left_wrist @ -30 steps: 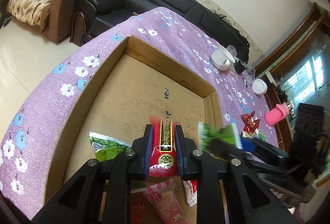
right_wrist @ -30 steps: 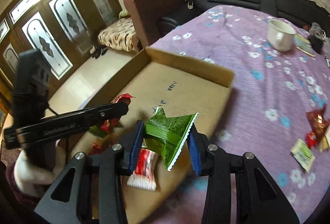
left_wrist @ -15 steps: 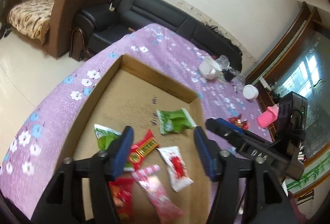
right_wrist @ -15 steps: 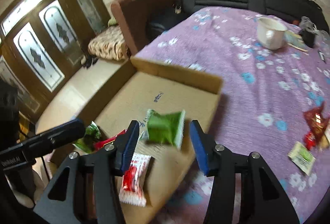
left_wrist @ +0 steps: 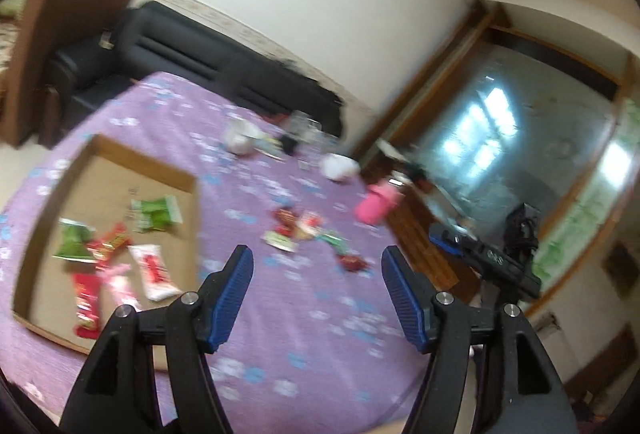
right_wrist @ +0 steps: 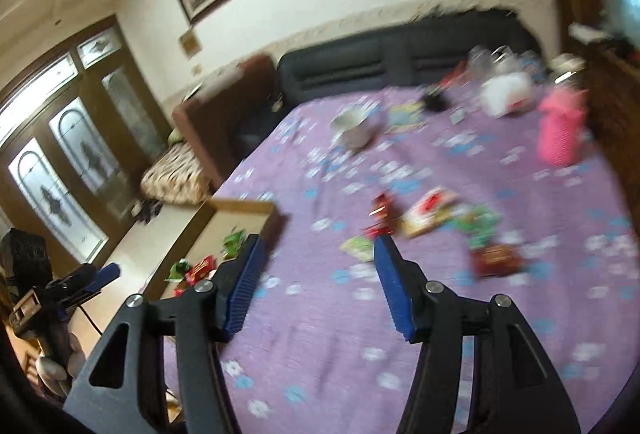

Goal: Organize snacks

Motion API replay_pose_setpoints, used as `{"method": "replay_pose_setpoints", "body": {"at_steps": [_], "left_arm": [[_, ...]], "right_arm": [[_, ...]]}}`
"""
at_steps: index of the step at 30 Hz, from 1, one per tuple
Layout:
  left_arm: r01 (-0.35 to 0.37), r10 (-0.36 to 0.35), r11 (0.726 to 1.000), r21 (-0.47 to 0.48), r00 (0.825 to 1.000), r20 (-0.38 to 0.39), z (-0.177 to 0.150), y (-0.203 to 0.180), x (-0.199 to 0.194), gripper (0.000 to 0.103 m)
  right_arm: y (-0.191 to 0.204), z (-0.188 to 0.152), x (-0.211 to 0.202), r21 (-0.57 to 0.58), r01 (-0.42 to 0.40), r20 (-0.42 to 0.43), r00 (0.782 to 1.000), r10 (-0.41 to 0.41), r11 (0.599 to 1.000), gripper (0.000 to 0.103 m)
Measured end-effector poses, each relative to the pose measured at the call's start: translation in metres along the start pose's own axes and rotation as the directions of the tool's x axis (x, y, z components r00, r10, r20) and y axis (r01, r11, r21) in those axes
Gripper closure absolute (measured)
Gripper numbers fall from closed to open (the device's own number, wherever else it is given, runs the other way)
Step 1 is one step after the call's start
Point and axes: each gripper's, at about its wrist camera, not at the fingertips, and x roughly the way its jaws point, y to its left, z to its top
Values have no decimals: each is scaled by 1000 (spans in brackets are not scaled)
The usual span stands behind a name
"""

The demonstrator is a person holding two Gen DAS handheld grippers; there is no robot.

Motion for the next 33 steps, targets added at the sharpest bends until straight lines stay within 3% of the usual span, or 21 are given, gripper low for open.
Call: {"method": "replay_pose_setpoints", "body": {"at_steps": [4,7,9,11,12,14,15,16,18,19,20,21,23,25,27,30,31,32,33], "left_arm": [[0,0,998,59,1000,-8,16,-34,-28,36],[-84,78,991,100,995,63,45,-54,-71,36],[-196,174,973,124,971,164,73,-67,-110,36],[-308,270,944,119,928,257,100,-76,-144,36],[-373,326,922,104,894,307,118,-79,-164,36],[-502,437,862,66,804,404,148,-85,-196,36],[-567,492,823,28,737,463,163,-89,-214,35],[-640,551,768,-9,655,517,178,-95,-233,34],[-733,618,679,-41,542,569,201,-103,-252,21],[-763,642,643,-66,490,589,211,-106,-261,21],[-767,644,636,-78,473,602,216,-107,-265,20],[-760,631,646,-75,476,612,218,-107,-267,17],[-727,590,685,-44,519,619,214,-105,-257,14],[-668,547,744,-6,604,580,204,-94,-227,14],[-615,514,788,23,678,526,190,-83,-192,14],[-571,475,814,107,760,443,154,-75,-121,14],[-544,451,829,131,788,419,140,-74,-100,14],[-495,415,856,151,830,372,124,-69,-70,14],[-453,386,878,155,861,331,113,-66,-53,14]], "right_arm": [[-12,27,-77,-46,96,100,991,-92,994,44],[-10,64,-131,-89,182,177,970,-164,979,44],[-6,90,-169,-104,233,232,951,-204,967,44],[-2,120,-204,-109,276,282,930,-236,955,43],[-1,139,-226,-91,303,321,911,-260,949,42],[-2,172,-260,-45,341,377,876,-300,939,41],[-4,189,-277,-11,363,400,855,-329,932,41],[-5,202,-290,19,379,417,838,-352,925,41],[-7,226,-315,70,404,444,806,-391,912,40],[-7,236,-324,95,425,460,783,-419,900,39],[-9,242,-331,117,447,471,761,-446,887,33],[-9,247,-333,127,472,472,745,-472,872,29],[-16,245,-323,127,493,456,742,-492,861,27],[-24,235,-298,113,493,417,765,-492,863,23],[-44,224,-262,89,512,353,786,-507,855,22],[-71,198,-207,63,497,256,830,-495,866,22],[-81,186,-178,51,486,216,847,-485,872,22],[-90,173,-148,40,472,180,864,-471,881,22],[-96,162,-129,29,456,155,877,-455,889,22]]}}
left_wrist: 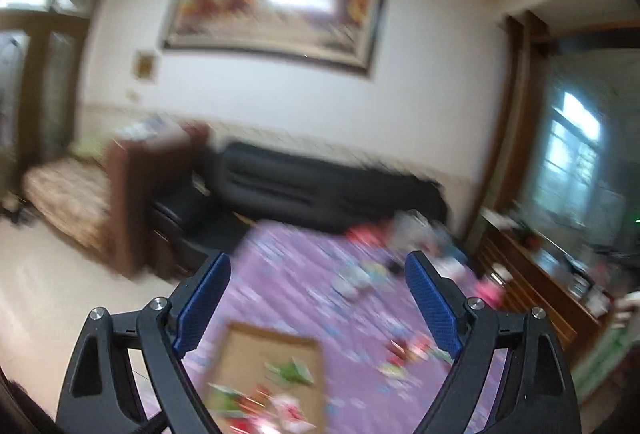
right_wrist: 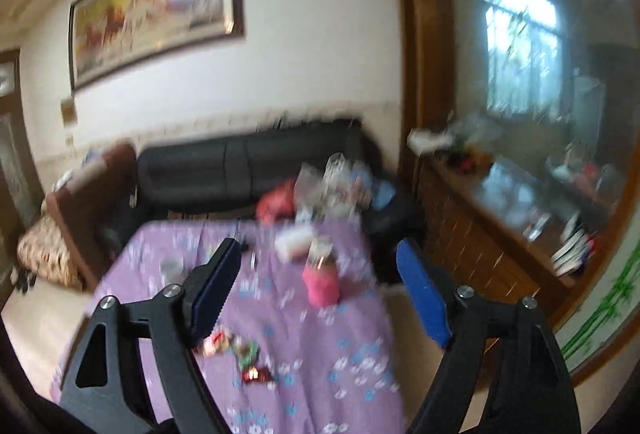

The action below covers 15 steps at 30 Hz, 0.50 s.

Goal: Organize snacks

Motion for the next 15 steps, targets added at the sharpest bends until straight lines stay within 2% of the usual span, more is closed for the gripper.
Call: {"method": "replay_pose_setpoints", "body": {"at_steps": [2,4,5,7,9,11,13,15], "left_arm": [[110,-114,993,-52,990,-88,-31,-14,32,14],[186,-203,976,-110,964,-172,-58,-28,66,14],[217,-242,967,-135,945,-220,-76,-35,88,14],[238,-274,958,-158,921,-277,-96,-43,115,15],[245,-293,953,-180,895,-335,-118,-50,138,16],[244,-304,949,-201,879,-367,-132,-49,156,17],[241,-319,941,-236,864,-389,-145,-41,168,17],[226,-317,939,-259,860,-399,-155,-36,171,17]], "right_arm": [[15,-33,52,-29,-66,-82,995,63,997,22],[35,-71,107,-49,-137,-186,974,126,989,23],[46,-91,133,-49,-176,-240,958,159,983,24],[59,-118,168,-27,-226,-313,927,207,974,27],[81,-145,207,12,-285,-389,882,267,958,30],[104,-159,236,25,-326,-427,851,305,945,31],[127,-167,256,21,-354,-452,831,325,935,32],[152,-172,278,22,-380,-472,812,344,925,32]]}}
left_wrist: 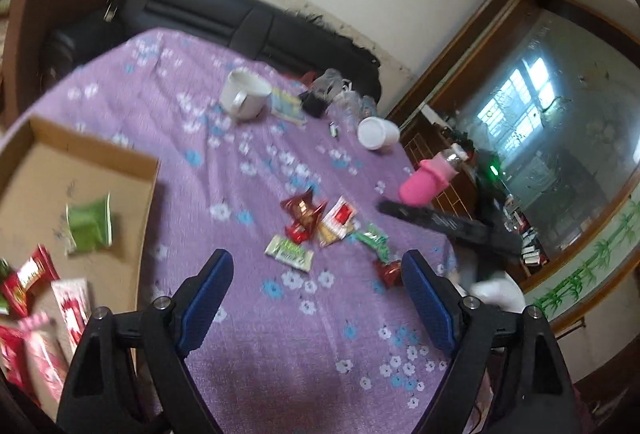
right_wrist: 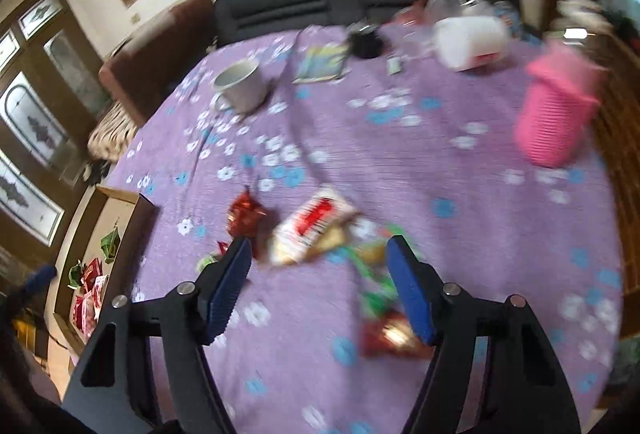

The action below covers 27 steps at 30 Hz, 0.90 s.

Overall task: Organize snacks
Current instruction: 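Move both open tools toward the snacks left on the tablecloth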

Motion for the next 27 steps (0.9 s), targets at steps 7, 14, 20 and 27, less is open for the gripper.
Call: {"method": "replay_pose_setpoints", "body": {"at_steps": [7,14,20,27], "left_arm": [[-45,45,999,-10,999,-10,-16,24,9,17],[-40,41,997,-59,999,9,-23,45,4,16],[-48,48,996,-76,999,-5,-35,48,5,16],[-89,87,996,-27,994,-70,-53,38,20,16]], "right_arm": [[40,30,88,-28,-9,-105,994,6,1000,51],[78,-18,78,-177,-237,-260,947,186,955,76],[82,-67,21,-256,-289,-264,939,221,922,71],[75,-92,5,-245,-255,-176,960,216,935,46]]}}
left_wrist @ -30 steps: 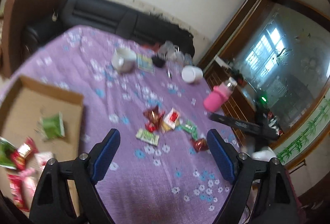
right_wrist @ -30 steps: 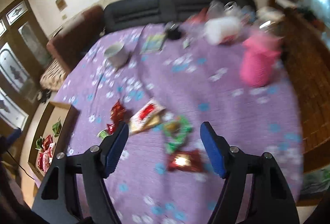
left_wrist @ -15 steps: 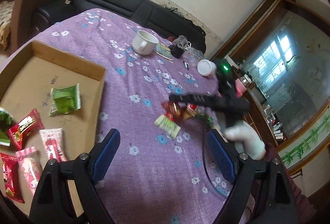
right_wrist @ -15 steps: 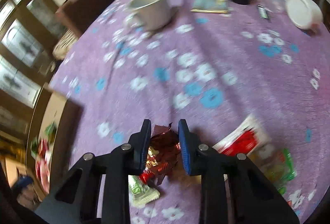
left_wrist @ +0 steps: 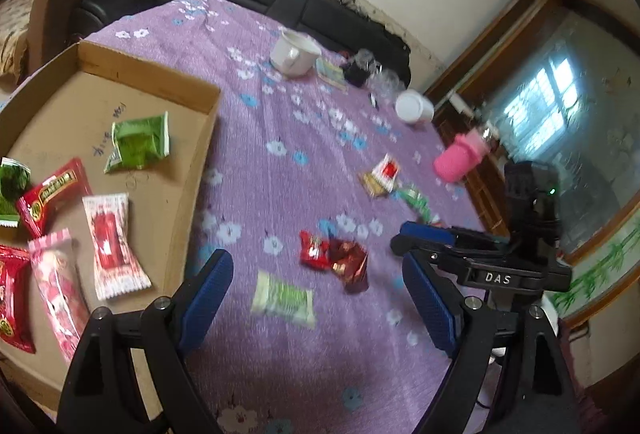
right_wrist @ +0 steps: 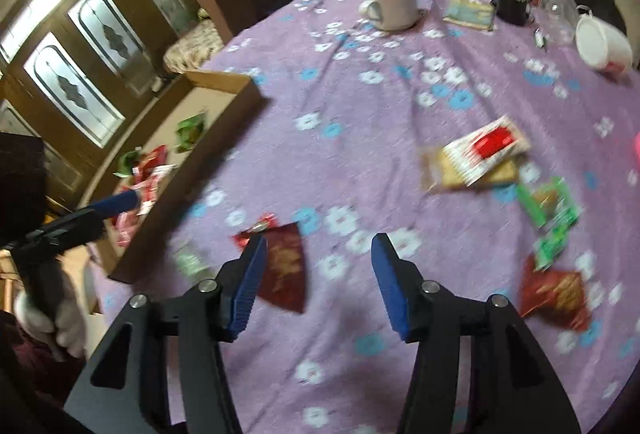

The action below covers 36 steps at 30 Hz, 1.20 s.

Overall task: Organize snacks
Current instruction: 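Move both open tools toward the snacks left on the tablecloth, then grasp the dark red foil packet with the right tool while left grasps the green LEIS candy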

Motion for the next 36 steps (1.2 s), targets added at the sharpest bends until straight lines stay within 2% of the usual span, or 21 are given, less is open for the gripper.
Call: {"method": "replay_pose_setpoints", "body": {"at_steps": [3,7,8,9,15,17,22,25,28,30,31,33,35,36], "left_arm": [[-52,56,995,90,997,-50,-11,-12,13,16],[-118,136,973,197,987,-83,-24,-23,25,16],[-131,151,969,209,985,-83,-25,-23,26,16],[-131,152,969,211,984,-89,-26,-23,28,16],[-154,180,951,269,981,-77,-28,-28,38,16],[-167,197,943,289,977,-78,-28,-30,44,17],[-227,274,910,348,958,-90,-29,-32,63,17],[-273,332,873,403,940,-84,-33,-35,72,18],[-295,354,862,412,933,-72,-34,-36,73,28],[-332,389,845,420,920,-56,-32,-33,72,50],[-343,400,840,421,915,-52,-32,-32,71,53],[-319,366,865,388,929,-53,-28,-26,62,59],[-264,290,895,360,957,-21,-25,-24,47,57],[-244,265,900,362,964,-9,-25,-23,43,55]], "right_arm": [[14,-6,20,-27,10,-17,1000,-11,1000,43],[28,-11,40,-39,25,-6,1000,-26,999,43],[30,-12,42,-51,38,-5,999,-38,998,48],[32,-14,42,-55,44,-2,999,-44,997,55],[16,-25,21,-2,89,97,991,-89,996,56],[3,-29,16,34,77,129,988,-81,996,56],[-22,-35,21,119,8,136,990,-24,993,56],[-23,-35,18,127,18,147,988,-36,992,55],[-23,-37,19,129,18,150,988,-38,991,55],[-23,-38,19,128,22,153,987,-42,992,55],[-23,-38,19,126,26,155,987,-46,992,55],[-22,-39,19,124,29,158,986,-49,992,55],[-22,-40,21,125,29,156,986,-49,992,54],[-22,-40,21,127,28,157,986,-48,992,54]]}}
